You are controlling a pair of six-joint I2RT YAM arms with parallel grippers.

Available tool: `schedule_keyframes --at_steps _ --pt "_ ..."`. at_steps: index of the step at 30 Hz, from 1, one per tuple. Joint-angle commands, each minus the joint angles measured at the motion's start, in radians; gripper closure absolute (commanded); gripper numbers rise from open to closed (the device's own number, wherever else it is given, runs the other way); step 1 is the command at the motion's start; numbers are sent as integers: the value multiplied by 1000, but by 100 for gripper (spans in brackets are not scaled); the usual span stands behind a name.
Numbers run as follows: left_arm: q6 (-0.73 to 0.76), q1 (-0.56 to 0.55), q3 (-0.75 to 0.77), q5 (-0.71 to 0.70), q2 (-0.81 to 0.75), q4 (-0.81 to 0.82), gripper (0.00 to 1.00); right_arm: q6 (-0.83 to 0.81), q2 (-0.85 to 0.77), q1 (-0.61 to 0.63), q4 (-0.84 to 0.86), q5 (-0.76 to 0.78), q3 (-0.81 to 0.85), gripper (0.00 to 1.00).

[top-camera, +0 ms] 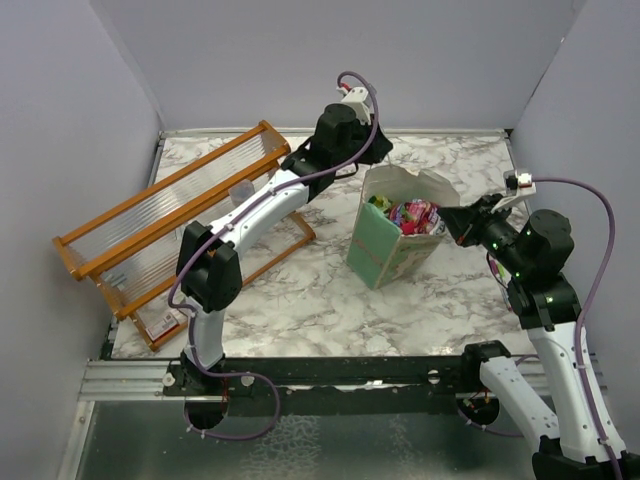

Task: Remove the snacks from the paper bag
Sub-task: Move the paper bag to the center of the board.

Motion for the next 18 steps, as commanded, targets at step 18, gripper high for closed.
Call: schedule_keyframes --at_steps 18 --pt "-33 50 -330 131 -431 11 100 -48 68 9 103 -232 63 93"
